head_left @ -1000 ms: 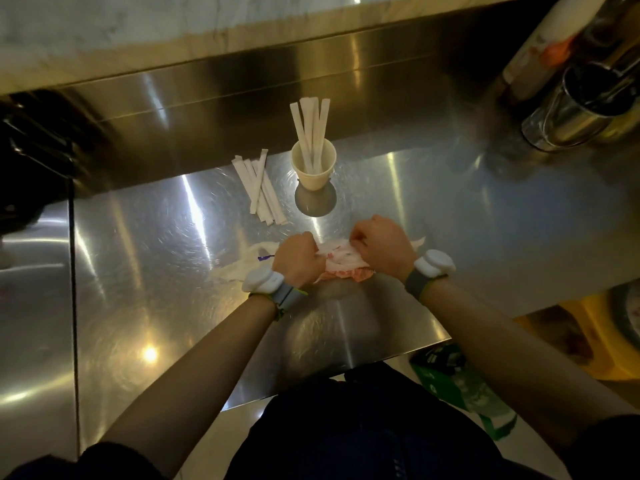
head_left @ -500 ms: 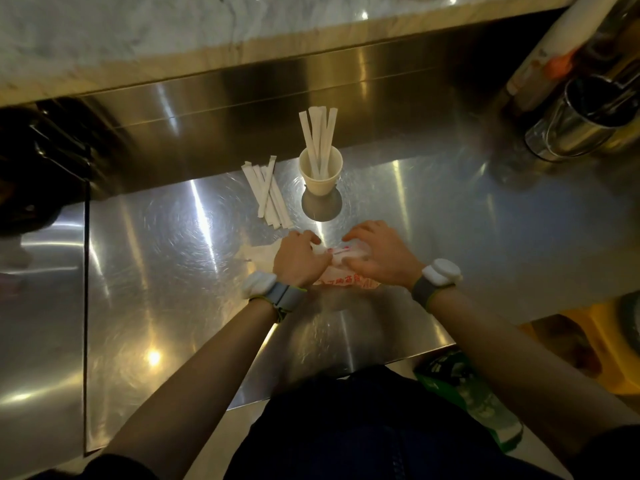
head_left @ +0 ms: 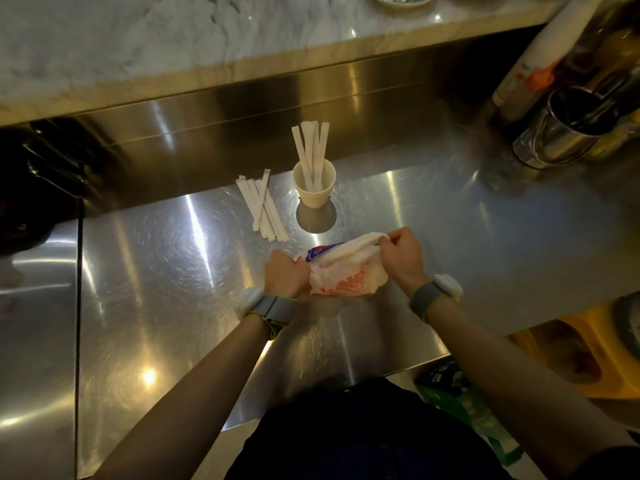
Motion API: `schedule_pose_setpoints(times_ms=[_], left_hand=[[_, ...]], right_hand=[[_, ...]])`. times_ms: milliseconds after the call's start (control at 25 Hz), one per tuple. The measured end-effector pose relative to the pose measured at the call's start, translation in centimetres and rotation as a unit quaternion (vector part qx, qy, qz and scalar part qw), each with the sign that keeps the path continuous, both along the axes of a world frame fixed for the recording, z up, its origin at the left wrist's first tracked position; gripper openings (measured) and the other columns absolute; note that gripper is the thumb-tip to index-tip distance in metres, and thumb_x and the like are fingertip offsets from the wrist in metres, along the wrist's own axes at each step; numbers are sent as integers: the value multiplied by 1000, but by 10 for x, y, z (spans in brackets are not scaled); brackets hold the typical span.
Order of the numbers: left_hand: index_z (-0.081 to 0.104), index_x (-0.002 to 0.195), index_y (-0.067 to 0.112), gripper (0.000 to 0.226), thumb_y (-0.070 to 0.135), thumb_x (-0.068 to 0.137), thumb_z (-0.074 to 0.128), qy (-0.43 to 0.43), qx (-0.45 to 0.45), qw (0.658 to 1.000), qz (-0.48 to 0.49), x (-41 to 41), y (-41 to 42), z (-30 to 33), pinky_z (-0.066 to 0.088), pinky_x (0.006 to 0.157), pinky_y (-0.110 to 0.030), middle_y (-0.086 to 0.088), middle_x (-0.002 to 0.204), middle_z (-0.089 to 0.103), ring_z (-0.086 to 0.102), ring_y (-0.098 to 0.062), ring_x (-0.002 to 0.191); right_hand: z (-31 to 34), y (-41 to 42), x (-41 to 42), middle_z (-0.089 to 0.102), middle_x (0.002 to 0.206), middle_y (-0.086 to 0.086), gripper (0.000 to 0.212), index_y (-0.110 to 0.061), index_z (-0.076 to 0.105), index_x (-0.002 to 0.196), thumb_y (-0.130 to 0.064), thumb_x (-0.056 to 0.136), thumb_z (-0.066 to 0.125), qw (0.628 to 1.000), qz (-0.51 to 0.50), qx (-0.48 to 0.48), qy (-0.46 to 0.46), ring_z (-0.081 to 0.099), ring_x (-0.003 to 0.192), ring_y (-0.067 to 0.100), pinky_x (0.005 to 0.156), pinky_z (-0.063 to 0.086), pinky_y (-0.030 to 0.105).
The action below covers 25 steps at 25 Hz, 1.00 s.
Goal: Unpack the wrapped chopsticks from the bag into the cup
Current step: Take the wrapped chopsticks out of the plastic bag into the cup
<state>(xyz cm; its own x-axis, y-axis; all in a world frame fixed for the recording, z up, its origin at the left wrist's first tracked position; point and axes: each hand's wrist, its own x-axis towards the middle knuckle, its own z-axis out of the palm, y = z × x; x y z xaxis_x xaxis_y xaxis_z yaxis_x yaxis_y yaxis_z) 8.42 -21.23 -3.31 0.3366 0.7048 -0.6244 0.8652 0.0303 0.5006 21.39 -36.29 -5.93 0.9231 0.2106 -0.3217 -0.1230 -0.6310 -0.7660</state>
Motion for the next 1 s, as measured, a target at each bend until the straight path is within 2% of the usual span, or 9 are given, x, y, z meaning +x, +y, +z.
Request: schedule_pose_setpoints(times_ms=[120,200,320,440,520,640,760,880,1000], left_hand=[[56,117,2,36,25,90,56,9,10,1000,-22,-10,2,2,53,97,-44,-18,118,64,65,-33,106],[52,118,8,40,28,84,63,1,84,990,-114,-8,-1,7,52,95,-43,-10,121,56,60,-29,106],[57,110,11,32,30,86,65,-53,117,966,-224,-5,-2,14,49,86,-34,-9,113,59,58,-23,98],[57,106,3,26,24,91,61,-76,65,989,-107,-10,11,23,54,87,-40,-19,106,66,64,-29,93],[56,112,1,31,25,92,58,-55,24,998,-4,-21,19,25,54,92,-41,-22,112,65,65,-31,97],[58,119,-1,44,36,95,51,33,-37,999,-16,-33,22,29,54,96,-45,-22,116,66,66,-36,105],[64,107,2,57,53,96,40,150,148,964,-163,-38,13,34,54,91,-40,-16,105,71,68,-33,98],[62,94,9,41,47,92,50,14,332,910,-249,-35,16,33,48,80,-39,-11,94,66,63,-30,90],[60,98,17,38,52,82,58,-59,338,869,-358,-22,16,10,39,91,-37,-5,102,60,54,-25,98]], right_hand=[[-1,-1,-7,57,89,-2,21,-12,53,106,-6,86,50,999,48,9,20,57,91,25,73,44,30],[5,-2,-12,60,103,2,36,-17,58,114,-5,81,56,980,192,6,-49,56,95,21,83,45,32],[7,0,-16,68,100,8,21,-15,69,102,-15,82,68,926,318,-50,-195,58,93,24,83,41,32],[15,-2,-12,75,86,12,20,-11,69,87,-23,94,53,994,97,20,-47,69,76,27,74,53,39],[17,-13,2,74,88,12,30,-8,67,88,-27,98,47,997,-45,44,49,69,82,30,78,55,42],[20,-20,8,66,108,16,42,-1,60,113,-38,94,53,997,4,-75,21,61,104,38,87,50,45],[31,-11,-6,44,142,22,72,0,36,141,-38,86,64,973,39,-144,-179,41,131,37,108,34,47],[40,4,-19,56,129,19,45,-3,56,126,-19,84,62,892,180,-40,-412,50,121,34,105,39,47],[38,24,-38,69,100,8,19,-11,69,102,-20,90,57,876,390,-12,-282,60,93,23,87,48,39]])
